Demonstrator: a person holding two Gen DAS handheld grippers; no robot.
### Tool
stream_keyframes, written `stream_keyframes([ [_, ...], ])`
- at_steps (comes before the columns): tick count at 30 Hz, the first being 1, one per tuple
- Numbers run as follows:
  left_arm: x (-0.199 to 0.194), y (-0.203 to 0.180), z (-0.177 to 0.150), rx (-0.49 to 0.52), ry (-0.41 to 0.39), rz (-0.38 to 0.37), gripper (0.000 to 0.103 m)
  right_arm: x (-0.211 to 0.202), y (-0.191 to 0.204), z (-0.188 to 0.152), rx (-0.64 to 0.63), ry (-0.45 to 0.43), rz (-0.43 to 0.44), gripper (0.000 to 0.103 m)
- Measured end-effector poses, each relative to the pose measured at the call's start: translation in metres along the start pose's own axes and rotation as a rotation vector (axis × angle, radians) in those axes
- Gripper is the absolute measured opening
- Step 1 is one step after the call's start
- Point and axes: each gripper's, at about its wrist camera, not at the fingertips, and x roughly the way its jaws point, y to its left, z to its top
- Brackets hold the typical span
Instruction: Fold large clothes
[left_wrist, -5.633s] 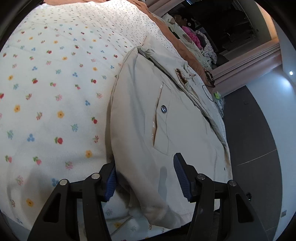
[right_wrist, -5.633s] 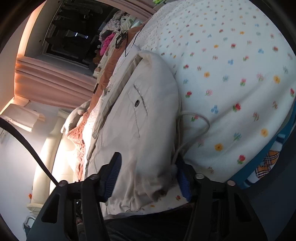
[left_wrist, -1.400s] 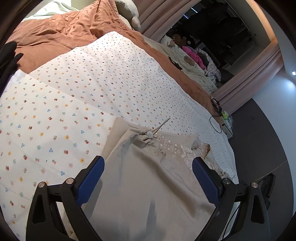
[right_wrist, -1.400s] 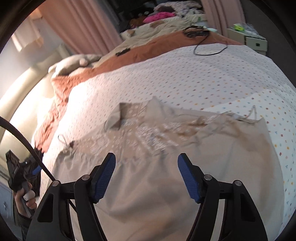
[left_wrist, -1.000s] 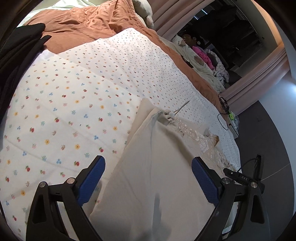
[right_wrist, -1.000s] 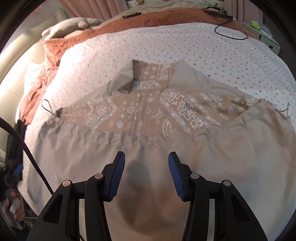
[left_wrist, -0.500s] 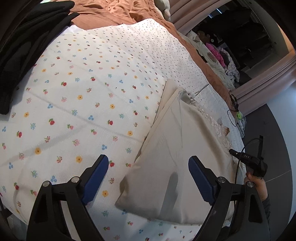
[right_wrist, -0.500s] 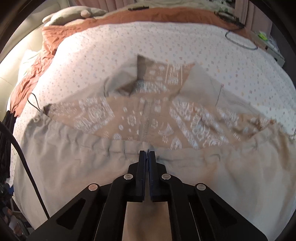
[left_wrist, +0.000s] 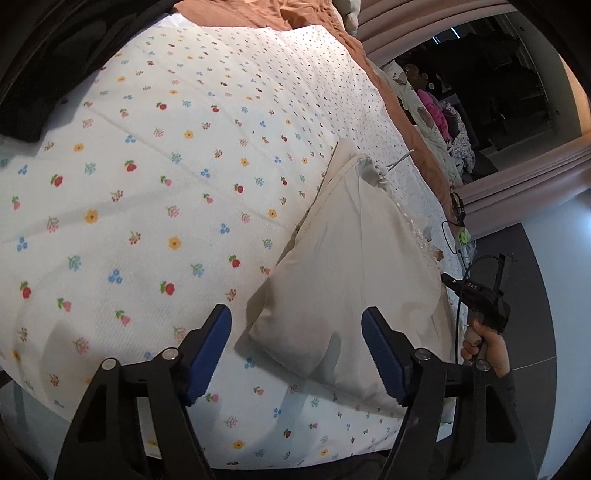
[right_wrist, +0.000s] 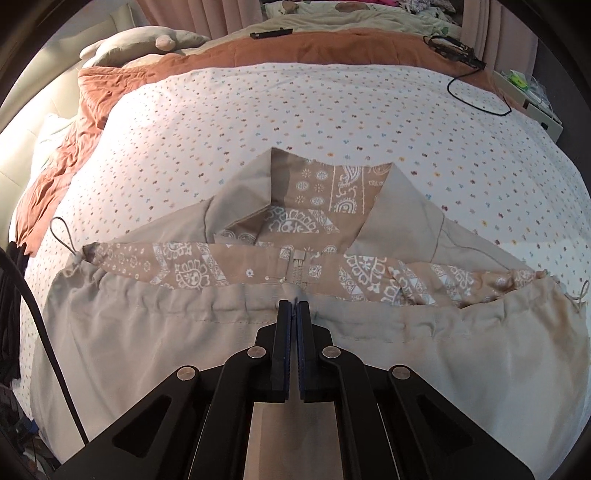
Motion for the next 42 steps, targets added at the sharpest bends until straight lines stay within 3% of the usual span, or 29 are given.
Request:
stream_keyframes([
  [4, 0.010, 0.004, -0.004, -0.054, 0.036, -0.077, 0.072, 0.014, 0.002, -0.002, 0.003, 0.009, -0.002, 0.000],
  [14, 0.045, -0.013, 0.010, -0.061, 0.030, -0.150, 0.070, 0.037, -0.002, -0.001, 0.006, 0.018, 0.011, 0.000],
  [18, 0.053, -0.013, 0.013, -0.074, 0.047, -0.123, 0.029, 0.037, 0.002, 0.001, 0.008, 0.025, -0.009, 0.000],
  [22, 0.047, -0.010, 0.006, -0.070, 0.046, -0.128, 0.018, 0.018, 0.003, 0.002, 0.023, 0.032, 0.020, 0.001],
  [27, 0.035, -0.016, 0.007, -0.069, 0.021, -0.190, 0.015, -0.037, -0.012, -0.005, 0.064, -0.029, 0.061, 0.001],
  [32, 0.026, -0.033, 0.011, -0.042, 0.008, -0.236, 0.013, -0.085, -0.020, -0.035, 0.063, -0.069, 0.106, 0.001],
  [42, 0.014, -0.071, 0.024, 0.006, -0.007, -0.298, 0.013, -0.120, -0.036, -0.109, 0.104, -0.072, 0.188, 0.001],
])
